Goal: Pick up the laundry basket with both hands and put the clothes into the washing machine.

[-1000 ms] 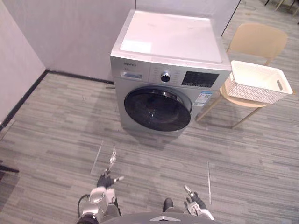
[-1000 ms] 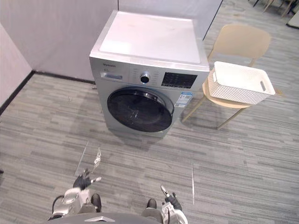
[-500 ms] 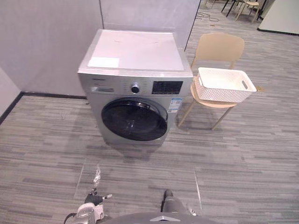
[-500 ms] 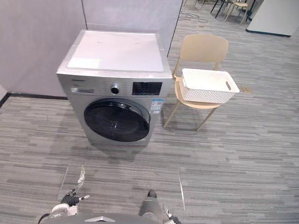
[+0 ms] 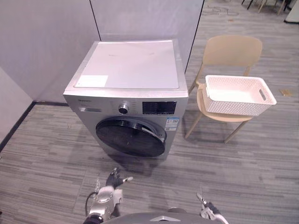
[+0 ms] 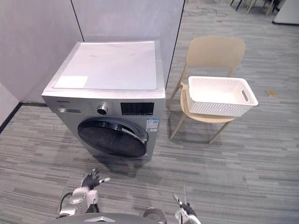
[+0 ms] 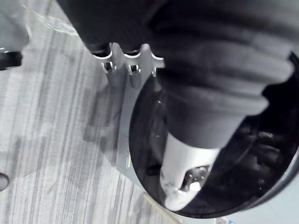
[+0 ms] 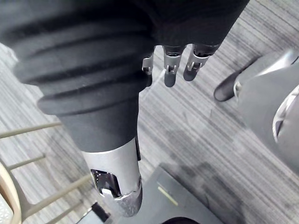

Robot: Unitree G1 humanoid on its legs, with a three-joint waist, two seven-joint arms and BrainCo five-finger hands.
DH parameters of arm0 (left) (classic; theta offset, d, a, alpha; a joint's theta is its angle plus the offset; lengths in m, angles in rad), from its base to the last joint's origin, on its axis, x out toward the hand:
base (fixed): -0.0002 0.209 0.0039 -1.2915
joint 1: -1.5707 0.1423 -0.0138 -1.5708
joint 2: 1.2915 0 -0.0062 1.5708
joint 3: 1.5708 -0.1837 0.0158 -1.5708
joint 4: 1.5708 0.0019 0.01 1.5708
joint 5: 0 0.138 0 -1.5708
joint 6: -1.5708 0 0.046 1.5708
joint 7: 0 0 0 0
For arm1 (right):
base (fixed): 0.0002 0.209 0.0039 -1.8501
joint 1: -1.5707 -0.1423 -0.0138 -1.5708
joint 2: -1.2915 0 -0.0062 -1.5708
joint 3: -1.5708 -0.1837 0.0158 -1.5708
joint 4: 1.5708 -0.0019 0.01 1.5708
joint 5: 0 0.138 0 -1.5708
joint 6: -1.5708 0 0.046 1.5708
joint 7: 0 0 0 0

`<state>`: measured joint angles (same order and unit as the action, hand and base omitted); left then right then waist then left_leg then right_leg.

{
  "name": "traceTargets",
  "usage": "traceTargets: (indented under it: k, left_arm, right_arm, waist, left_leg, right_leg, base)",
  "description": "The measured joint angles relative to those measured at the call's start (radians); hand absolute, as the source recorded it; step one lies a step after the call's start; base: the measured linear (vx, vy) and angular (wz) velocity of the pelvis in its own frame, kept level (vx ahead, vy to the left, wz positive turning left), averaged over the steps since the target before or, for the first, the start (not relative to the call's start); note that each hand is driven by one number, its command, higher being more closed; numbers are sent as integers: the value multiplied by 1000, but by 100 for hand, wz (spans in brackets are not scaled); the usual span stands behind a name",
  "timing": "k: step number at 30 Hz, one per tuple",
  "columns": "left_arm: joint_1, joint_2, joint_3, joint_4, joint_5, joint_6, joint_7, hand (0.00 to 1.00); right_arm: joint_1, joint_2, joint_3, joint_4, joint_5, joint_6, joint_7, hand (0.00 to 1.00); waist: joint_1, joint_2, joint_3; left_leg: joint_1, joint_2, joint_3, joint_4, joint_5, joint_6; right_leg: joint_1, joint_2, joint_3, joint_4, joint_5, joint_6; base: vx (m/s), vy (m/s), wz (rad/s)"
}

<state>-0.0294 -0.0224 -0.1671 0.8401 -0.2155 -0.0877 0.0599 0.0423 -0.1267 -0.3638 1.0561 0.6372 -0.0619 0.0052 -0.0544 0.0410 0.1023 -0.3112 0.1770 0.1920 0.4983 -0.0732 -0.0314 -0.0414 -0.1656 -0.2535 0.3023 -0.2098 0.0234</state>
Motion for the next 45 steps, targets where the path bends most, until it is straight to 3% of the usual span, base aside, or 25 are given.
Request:
traceTargets:
  k: [1,2,4,5,8,12,15,18,23,26,28,30,33,37,42,45]
  left_arm:
    - [-9,4,-38,-18,-1,-6,1,0]
    - [-15,6,-53,-20,-2,-8,0,0]
    - [-53,42,-68,-47,-16,-10,1,0]
    - [-54,51,-73,-44,-17,-10,1,0]
    - [-55,59,-88,2,-16,-7,1,0]
    - [-133,58,-96,57,-17,0,25,0]
    - [-228,58,-116,78,-14,10,42,0]
    - [-332,48,-155,74,6,19,43,0]
    - [-540,47,-157,13,23,37,69,0]
    - [-675,81,-137,-38,21,57,92,0]
    - [-784,152,-127,-67,25,91,96,0]
    - [-826,168,-154,-87,22,127,74,0]
    - [-859,189,-225,-94,23,134,70,0]
    - [-885,237,-304,-124,20,131,101,0]
    - [-867,239,-304,-164,-24,126,127,0]
    - [-788,233,-234,-248,-5,97,157,0]
  right_arm:
    - [-1,-3,1,-31,7,-3,-5,0]
    - [-7,6,8,-38,7,-2,-7,0]
    - [-26,62,48,-94,6,-1,-8,0]
    - [-25,76,49,-108,6,-1,-7,0]
    - [-12,93,59,-140,7,-2,-3,0]
    - [-11,77,67,-136,6,-1,5,0]
    - [0,84,66,-137,6,1,3,0]
    - [2,101,69,-163,32,5,-3,0]
    - [-9,107,131,-331,88,-1,-5,0]
    - [-10,96,157,-433,113,-3,-3,0]
    - [-10,89,157,-527,113,-16,7,0]
    - [-3,72,156,-555,114,-28,8,0]
    - [43,71,156,-620,114,-43,17,0]
    - [112,73,156,-648,113,-43,38,0]
    - [138,83,157,-623,114,-39,40,0]
    - [139,85,169,-597,113,-38,44,0]
  waist:
    - [2,26,13]
    - [0,31,15]
    - [6,-25,71]
    - [8,-34,77]
    - [1,-32,104]
    - [-16,-28,132]
    - [-17,-46,185]
    - [-10,-84,212]
    - [-1,-121,260]
    - [1,-125,270]
    - [12,-131,298]
    - [26,-132,309]
    - [55,-139,313]
    - [61,-139,313]
    - [59,-139,314]
    - [61,-139,314]
  left_leg:
    - [11,-20,-3,-98,59,3]
    - [24,-29,-18,-119,37,-20]
    - [31,-60,18,-131,8,-6]
    - [30,-63,30,-128,3,-2]
    - [21,-54,67,-65,-55,7]
    - [-72,-27,92,-10,-69,14]
    - [-122,12,81,49,-85,15]
    - [-201,49,81,98,-105,11]
    - [-300,108,96,177,-137,24]
    - [-358,130,97,211,-149,28]
    - [-388,153,105,239,-163,32]
    - [-404,161,104,251,-174,33]
    - [-433,169,103,254,-195,34]
    - [-491,184,103,255,-198,42]
    - [-529,186,85,286,-192,55]
    - [-532,172,58,284,-183,51]
  right_leg:
    - [-25,21,28,28,-23,45]
    - [-38,12,39,49,-36,56]
    - [-90,-28,92,108,-51,78]
    - [-97,-35,102,117,-53,82]
    - [-122,-41,149,142,-60,97]
    - [-226,-29,187,182,-49,116]
    - [-253,-2,182,196,-41,114]
    - [-322,26,187,205,-31,108]
    - [-413,67,218,209,-2,109]
    - [-463,82,227,213,7,113]
    - [-490,95,241,214,17,119]
    - [-498,102,243,200,26,123]
    - [-514,118,254,147,57,126]
    - [-531,136,260,56,115,123]
    - [-554,137,253,72,118,128]
    - [-553,133,231,108,96,127]
  base:
    - [78,214,-17]
    - [42,193,-21]
    - [-20,145,-32]
    - [-33,105,-35]
    - [-56,92,-40]
    - [-62,28,-28]
    - [-67,-12,-6]
    - [-72,-2,-22]
    - [-29,39,-31]
    - [3,59,-29]
    - [42,51,-30]
    - [25,38,-20]
    - [-9,66,-24]
    - [-4,76,-22]
    - [12,65,-2]
    - [-9,-12,28]
